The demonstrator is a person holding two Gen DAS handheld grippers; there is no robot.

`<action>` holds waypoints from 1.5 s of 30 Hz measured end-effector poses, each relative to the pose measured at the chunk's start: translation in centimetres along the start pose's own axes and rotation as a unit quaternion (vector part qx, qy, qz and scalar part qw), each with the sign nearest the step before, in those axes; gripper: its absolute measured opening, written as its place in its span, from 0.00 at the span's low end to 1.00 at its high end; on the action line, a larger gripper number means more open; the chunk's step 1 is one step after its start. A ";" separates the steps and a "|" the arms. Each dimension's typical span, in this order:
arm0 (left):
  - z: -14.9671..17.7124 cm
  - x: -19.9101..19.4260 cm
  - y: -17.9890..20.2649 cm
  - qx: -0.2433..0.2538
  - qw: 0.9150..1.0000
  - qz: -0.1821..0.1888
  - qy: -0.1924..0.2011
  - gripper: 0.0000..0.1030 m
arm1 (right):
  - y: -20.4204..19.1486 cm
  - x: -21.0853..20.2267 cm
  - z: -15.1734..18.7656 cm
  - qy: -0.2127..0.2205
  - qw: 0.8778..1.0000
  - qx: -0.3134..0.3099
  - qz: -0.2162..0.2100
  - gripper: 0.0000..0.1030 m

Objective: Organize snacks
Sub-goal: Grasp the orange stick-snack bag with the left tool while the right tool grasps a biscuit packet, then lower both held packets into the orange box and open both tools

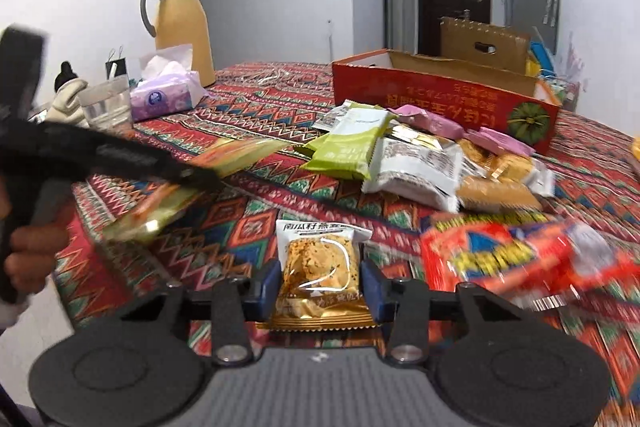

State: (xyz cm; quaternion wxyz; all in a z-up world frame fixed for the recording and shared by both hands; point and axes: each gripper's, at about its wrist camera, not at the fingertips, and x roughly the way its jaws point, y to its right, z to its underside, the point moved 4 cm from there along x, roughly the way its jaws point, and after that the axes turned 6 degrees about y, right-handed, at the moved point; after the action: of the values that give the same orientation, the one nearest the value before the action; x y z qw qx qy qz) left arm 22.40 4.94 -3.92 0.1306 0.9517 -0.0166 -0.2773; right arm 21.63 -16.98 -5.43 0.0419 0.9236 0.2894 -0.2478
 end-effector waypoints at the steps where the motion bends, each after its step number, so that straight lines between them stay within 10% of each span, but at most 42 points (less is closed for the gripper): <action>1: 0.4 -1.1 0.2 0.002 1.000 0.002 0.004 0.40 | -0.1 -1.0 0.2 0.005 1.000 0.003 0.003 0.41; 15: -0.4 -4.9 3.4 0.063 0.996 0.034 0.044 0.40 | 1.2 -6.2 0.2 0.055 0.997 0.032 0.042 0.41; 25: -13.2 1.1 5.2 0.085 0.987 0.054 0.128 0.40 | 8.9 -3.6 -10.6 0.113 0.993 0.038 0.028 0.41; 35: -24.9 18.4 5.5 0.071 0.991 0.062 0.094 0.40 | 21.7 12.8 -22.5 0.063 0.994 0.070 0.054 0.41; 45: -22.7 32.3 5.7 0.124 0.992 -0.004 0.001 0.44 | 28.8 33.4 -24.1 -0.076 0.982 0.122 0.122 0.43</action>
State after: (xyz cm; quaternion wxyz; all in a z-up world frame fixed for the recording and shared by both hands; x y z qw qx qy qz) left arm 62.02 1.49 -0.96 0.0104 0.9610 -0.0469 -0.2725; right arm 71.74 -18.39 -2.35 -0.0193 0.9286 0.1386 -0.3436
